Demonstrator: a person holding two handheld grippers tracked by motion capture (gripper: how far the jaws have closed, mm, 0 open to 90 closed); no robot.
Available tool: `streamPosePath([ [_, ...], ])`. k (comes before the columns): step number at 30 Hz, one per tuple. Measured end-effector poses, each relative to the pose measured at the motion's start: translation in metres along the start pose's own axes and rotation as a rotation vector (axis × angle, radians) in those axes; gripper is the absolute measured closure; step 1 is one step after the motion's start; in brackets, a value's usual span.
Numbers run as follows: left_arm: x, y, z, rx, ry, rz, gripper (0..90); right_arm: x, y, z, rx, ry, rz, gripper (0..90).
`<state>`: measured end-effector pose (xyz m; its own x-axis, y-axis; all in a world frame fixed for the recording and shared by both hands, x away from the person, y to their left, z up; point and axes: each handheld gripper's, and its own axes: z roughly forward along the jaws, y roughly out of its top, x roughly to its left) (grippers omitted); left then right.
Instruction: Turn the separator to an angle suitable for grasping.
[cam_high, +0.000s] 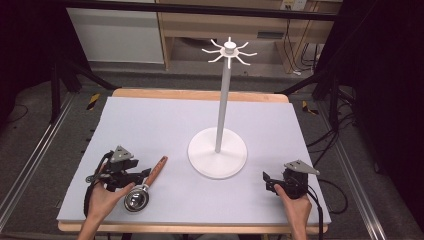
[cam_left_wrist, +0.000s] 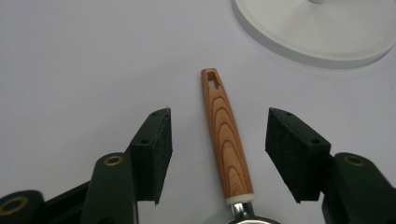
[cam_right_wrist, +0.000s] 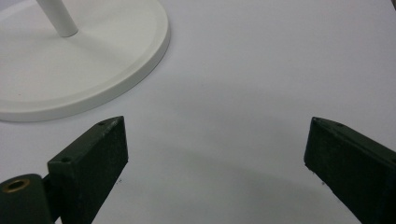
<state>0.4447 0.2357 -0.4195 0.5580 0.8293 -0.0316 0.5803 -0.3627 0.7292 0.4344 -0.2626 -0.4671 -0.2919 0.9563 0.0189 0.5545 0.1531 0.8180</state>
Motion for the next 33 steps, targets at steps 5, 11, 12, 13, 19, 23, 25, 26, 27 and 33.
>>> streamPosePath([
  [5, -0.007, 0.008, 0.006, 0.029, -0.005, 0.033, 40.5, 0.0, 0.0, 0.001, 0.008, 0.008, -0.003, 6.8],
  [11, -0.006, 0.011, 0.016, 0.093, -0.009, 0.047, 40.1, 0.001, 0.0, 0.001, 0.013, 0.009, -0.001, 6.9],
  [12, -0.006, 0.011, 0.017, 0.107, -0.002, 0.052, 40.2, 0.001, 0.0, 0.001, 0.014, 0.01, -0.003, 6.9],
  [13, -0.005, 0.011, 0.019, 0.119, -0.001, 0.048, 40.5, 0.001, 0.0, 0.001, 0.015, 0.01, -0.002, 7.0],
  [19, -0.006, 0.006, 0.032, 0.178, -0.017, 0.058, 45.6, 0.001, 0.0, 0.002, 0.022, 0.014, -0.003, 7.0],
  [23, -0.009, 0.003, 0.037, 0.188, -0.022, 0.055, 47.7, 0.001, 0.0, 0.002, 0.025, 0.013, -0.001, 7.0],
  [25, -0.009, 0.003, 0.039, 0.196, -0.024, 0.057, 48.7, 0.001, 0.0, 0.002, 0.027, 0.018, 0.002, 7.0],
  [26, -0.01, 0.003, 0.04, 0.205, -0.022, 0.06, 49.6, 0.001, 0.0, 0.002, 0.029, 0.018, 0.001, 7.0],
  [27, -0.01, 0.002, 0.041, 0.209, -0.017, 0.064, 50.2, 0.001, 0.0, 0.002, 0.029, 0.019, 0.002, 7.0],
  [33, -0.011, 0.001, 0.047, 0.235, 0.002, 0.045, 56.9, 0.001, 0.0, 0.003, 0.031, 0.018, -0.004, 7.1],
])
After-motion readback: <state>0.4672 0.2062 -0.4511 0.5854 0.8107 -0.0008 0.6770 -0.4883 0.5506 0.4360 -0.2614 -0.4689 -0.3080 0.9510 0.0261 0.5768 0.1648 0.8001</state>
